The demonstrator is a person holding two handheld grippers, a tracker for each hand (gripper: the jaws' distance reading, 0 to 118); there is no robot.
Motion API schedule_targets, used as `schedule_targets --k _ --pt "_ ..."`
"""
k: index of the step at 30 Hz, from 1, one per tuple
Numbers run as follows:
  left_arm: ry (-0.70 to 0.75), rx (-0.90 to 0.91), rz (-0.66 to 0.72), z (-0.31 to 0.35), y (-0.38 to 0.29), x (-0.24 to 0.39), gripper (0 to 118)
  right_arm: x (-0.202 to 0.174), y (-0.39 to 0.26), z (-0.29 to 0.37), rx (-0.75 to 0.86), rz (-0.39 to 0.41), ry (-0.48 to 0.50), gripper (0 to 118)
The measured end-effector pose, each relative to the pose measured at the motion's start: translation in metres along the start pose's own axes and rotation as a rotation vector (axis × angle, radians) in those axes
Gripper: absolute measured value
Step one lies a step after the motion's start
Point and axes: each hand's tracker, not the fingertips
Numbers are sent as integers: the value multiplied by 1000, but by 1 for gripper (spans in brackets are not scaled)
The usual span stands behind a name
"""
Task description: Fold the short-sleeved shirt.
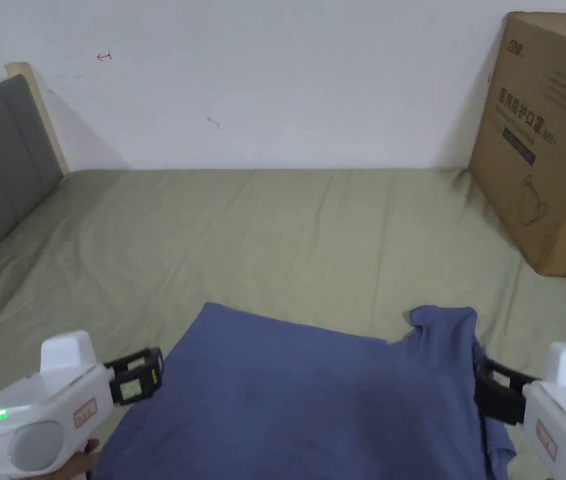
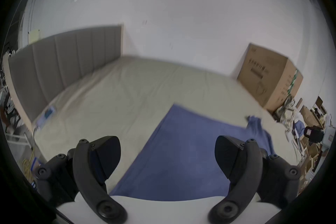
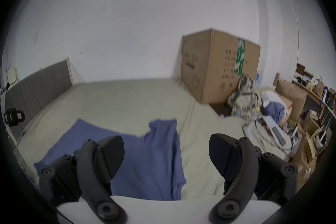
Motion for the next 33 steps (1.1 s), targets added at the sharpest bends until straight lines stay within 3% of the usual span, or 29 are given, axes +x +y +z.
schedule_targets --k 4,9,11,12,13,14,23,33 --pt "-13 137 -77 10 26 30 108 -11 29 21 112 24 4 90" --pt "-52 271 -110 15 32 57 92 -22 43 36 189 33 13 65" --pt "-40 283 -129 15 30 67 43 -24 44 38 216 26 18 13" --pt "-40 285 -134 12 29 69 22 -26 45 38 221 28 13 1" --pt "-50 293 -140 12 28 71 4 -27 45 38 227 37 8 1" --pt "-54 292 -143 12 27 73 0 -26 45 37 236 42 12 0" --pt "-77 133 -170 -40 38 74 0 -21 48 14 226 32 10 0" --pt "-120 -236 -165 -216 69 50 0 -12 49 -59 147 23 -28 0"
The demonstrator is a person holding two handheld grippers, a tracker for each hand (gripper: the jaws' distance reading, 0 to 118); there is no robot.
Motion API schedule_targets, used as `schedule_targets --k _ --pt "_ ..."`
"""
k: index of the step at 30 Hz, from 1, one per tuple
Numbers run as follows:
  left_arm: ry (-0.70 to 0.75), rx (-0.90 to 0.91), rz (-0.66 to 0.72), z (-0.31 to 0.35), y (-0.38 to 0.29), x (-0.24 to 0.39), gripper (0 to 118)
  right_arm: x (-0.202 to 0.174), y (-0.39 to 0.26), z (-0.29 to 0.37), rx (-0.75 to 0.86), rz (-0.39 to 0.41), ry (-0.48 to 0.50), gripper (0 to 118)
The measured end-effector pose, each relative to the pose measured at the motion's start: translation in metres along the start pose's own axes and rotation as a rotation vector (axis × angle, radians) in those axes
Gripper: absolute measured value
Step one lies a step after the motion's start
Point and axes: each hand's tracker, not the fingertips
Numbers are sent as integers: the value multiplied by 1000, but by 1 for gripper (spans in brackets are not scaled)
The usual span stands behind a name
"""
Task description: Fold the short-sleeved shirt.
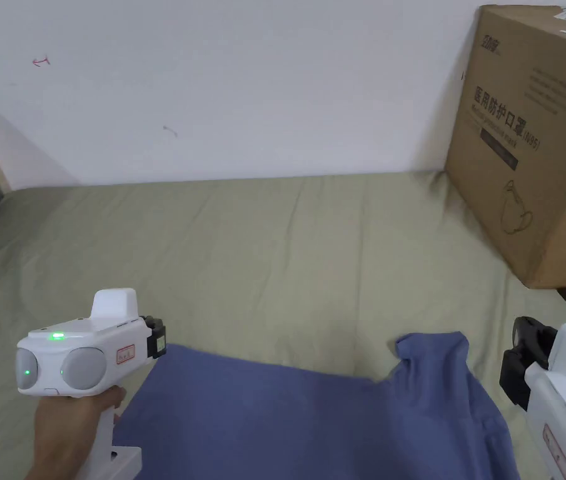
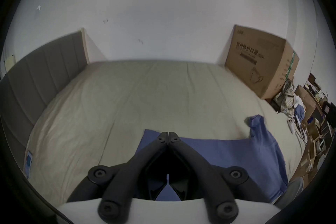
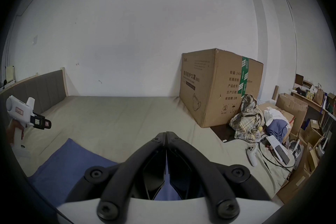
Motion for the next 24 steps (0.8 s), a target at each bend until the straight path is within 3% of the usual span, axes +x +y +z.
schedule_targets --k 6,8,10,11,15,18,20,21,23,24 --pt "-9 -178 -5 -100 13 -26 2 3 -13 -46 -64 -6 -25 0" --pt "24 -225 -3 -128 11 -31 31 4 -19 -58 -82 -4 -35 0" --pt "36 -306 5 -154 10 -35 93 6 -24 -68 -98 -9 -42 0" --pt "57 -321 8 -157 7 -31 105 7 -27 -73 -107 -9 -44 0" --pt "75 -368 3 -191 -2 -40 93 14 -39 -88 -142 -19 -61 0" --pt "58 -421 11 -206 -12 -38 62 19 -45 -95 -171 -33 -64 0" --pt "73 -374 -22 -197 -17 -31 56 23 -49 -99 -192 -39 -71 0" --pt "67 -381 -26 -195 -17 -29 46 26 -50 -102 -212 -46 -72 1" --pt "67 -363 -60 -196 -16 -29 7 32 -54 -110 -263 -83 -82 10" --pt "39 -359 -57 -195 -16 -28 2 35 -57 -115 -292 -102 -76 29"
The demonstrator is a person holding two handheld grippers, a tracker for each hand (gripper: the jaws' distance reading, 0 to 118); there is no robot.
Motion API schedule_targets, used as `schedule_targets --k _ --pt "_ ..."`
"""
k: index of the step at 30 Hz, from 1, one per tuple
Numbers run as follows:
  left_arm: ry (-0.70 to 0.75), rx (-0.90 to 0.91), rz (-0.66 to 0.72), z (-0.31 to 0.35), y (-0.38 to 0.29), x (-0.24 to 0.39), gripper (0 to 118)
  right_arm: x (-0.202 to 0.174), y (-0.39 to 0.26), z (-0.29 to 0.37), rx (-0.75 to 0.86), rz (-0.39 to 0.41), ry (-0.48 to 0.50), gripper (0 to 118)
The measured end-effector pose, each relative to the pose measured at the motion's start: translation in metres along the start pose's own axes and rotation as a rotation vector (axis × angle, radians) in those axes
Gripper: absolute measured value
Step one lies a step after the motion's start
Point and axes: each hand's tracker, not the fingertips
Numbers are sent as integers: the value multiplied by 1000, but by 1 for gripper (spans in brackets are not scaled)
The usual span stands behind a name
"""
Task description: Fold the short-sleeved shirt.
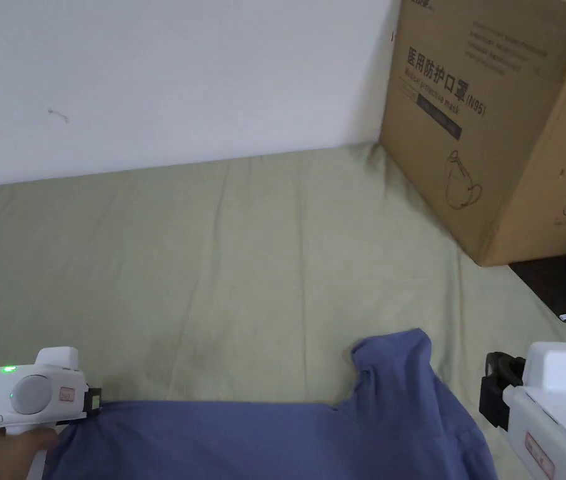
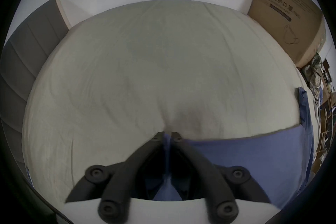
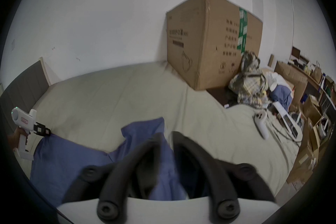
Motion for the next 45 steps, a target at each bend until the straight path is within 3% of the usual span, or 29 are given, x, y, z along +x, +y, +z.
schedule_targets --k 1,2,3,6,12,17,19,21,25,32,38,45 --pt "17 -2 -1 2 -1 3 1 3 -1 -7 -36 -14 -1 63" --pt "25 13 -17 5 -3 6 0 5 -3 -15 -80 -18 -9 88" --pt "30 36 -27 15 -5 10 0 8 -5 -24 -123 -26 11 102" --pt "-5 93 18 38 -8 10 0 14 -20 -54 -231 -36 4 107" --pt "-31 156 28 84 -13 13 0 21 -51 -104 -407 -26 4 89" --pt "-24 169 22 98 -15 10 0 17 -72 -126 -489 -43 45 39" --pt "-22 173 27 96 -15 5 0 17 -72 -124 -466 -74 67 2" --pt "-21 176 32 98 -17 3 0 7 -65 -110 -454 -57 98 2" --pt "-11 198 44 114 -25 4 0 -1 -48 -80 -382 6 63 2" --pt "-5 291 85 169 -39 -10 0 12 11 -7 -153 61 116 2" --pt "14 435 137 243 -33 -34 0 9 78 52 70 83 146 2" --pt "87 628 155 347 2 -55 0 -25 170 108 317 122 178 2"
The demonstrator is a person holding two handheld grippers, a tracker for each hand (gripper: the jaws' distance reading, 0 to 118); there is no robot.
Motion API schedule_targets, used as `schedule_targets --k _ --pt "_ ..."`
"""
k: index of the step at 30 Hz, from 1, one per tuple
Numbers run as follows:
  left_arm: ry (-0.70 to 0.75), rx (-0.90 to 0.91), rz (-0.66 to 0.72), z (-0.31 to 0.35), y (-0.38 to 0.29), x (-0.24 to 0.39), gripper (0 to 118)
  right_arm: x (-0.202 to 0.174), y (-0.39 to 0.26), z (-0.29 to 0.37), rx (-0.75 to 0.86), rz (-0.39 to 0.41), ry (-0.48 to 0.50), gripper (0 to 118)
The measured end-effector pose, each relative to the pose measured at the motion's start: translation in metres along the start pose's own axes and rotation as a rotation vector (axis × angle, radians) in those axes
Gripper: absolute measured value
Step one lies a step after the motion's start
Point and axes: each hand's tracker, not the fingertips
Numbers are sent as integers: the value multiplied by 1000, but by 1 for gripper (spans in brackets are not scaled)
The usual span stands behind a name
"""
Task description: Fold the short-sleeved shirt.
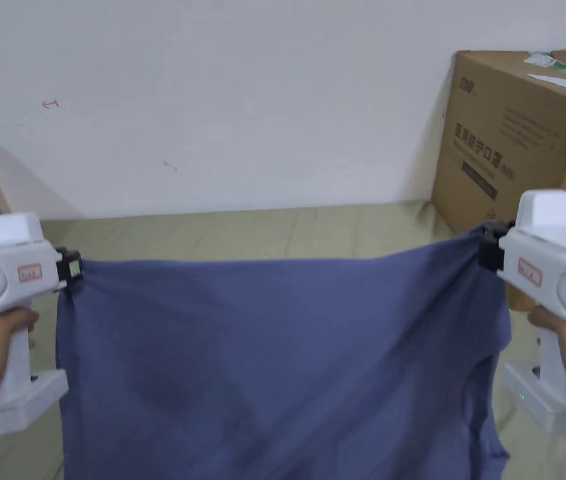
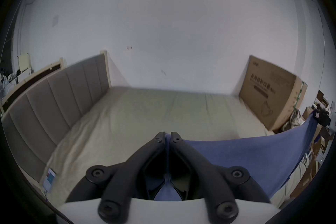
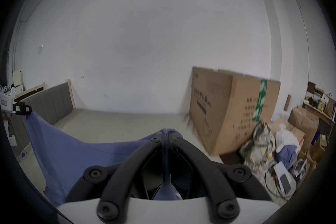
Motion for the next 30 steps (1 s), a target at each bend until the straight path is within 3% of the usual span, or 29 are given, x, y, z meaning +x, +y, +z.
schedule_targets --k 9,18,23,30 --pt "66 189 -14 36 102 -3 0 -25 105 -13 188 5 29 2" --pt "87 281 -42 31 160 5 0 -31 169 -33 280 28 15 2" --pt "93 275 -80 1 156 10 0 -28 162 -48 284 30 20 2" --pt "82 184 -64 -63 98 15 0 -14 94 -90 175 -15 42 2"
